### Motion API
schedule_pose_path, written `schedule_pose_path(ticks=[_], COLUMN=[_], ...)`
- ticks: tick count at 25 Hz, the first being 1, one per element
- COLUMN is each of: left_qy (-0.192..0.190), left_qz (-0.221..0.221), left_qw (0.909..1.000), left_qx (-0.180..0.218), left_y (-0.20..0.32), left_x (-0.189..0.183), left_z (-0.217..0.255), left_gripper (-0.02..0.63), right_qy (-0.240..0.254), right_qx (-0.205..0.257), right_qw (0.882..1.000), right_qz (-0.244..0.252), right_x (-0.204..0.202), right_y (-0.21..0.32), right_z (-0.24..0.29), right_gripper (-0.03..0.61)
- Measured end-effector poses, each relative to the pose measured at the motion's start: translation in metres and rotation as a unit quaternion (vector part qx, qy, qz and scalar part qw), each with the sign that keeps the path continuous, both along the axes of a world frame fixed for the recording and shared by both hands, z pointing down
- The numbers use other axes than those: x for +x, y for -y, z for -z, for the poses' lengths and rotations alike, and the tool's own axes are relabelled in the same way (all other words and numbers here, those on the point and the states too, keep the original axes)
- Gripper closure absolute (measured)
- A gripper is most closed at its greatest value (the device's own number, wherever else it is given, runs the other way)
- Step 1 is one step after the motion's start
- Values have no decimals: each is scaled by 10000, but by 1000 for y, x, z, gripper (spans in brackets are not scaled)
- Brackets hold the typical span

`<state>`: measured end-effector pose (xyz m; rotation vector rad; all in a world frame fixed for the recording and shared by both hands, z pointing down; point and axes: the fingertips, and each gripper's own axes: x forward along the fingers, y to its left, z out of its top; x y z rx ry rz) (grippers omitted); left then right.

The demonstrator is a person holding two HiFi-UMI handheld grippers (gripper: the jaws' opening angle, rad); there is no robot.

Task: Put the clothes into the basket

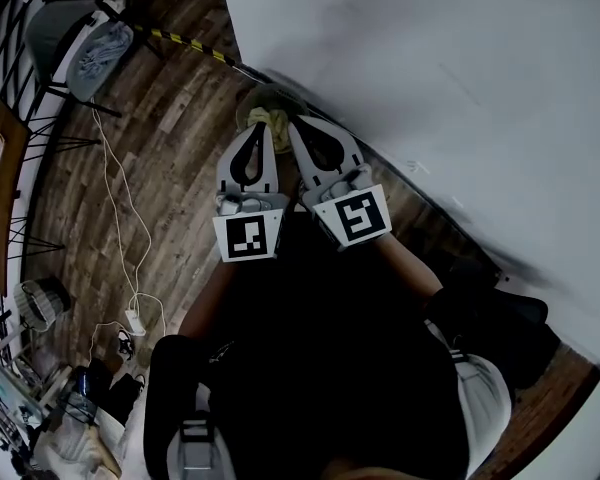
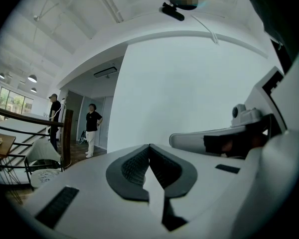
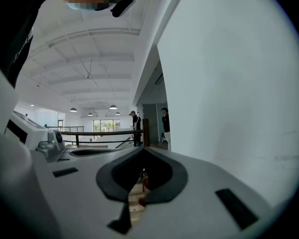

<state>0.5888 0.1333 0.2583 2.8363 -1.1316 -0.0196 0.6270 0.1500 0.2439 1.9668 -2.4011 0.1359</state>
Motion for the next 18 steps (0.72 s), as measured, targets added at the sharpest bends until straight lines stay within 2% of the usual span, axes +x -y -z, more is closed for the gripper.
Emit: schedule_pose_path(ticks=[4,18], left_qy=[4,16], left_qz=[1,139], left_qw=[10000,9999], left_qx=[-10,-4], left_y=[-4,-15], left_x=[2,-5], left_z=[-2,-5], left_gripper=[600,600], right_qy=[26,87], right_qx=[-96,4], right_qw=[9999,10000], right_qz=[-55,-22], right_x=[4,1], right_y=[-5,-14], right_z=[-7,-8], right_gripper=[571,570])
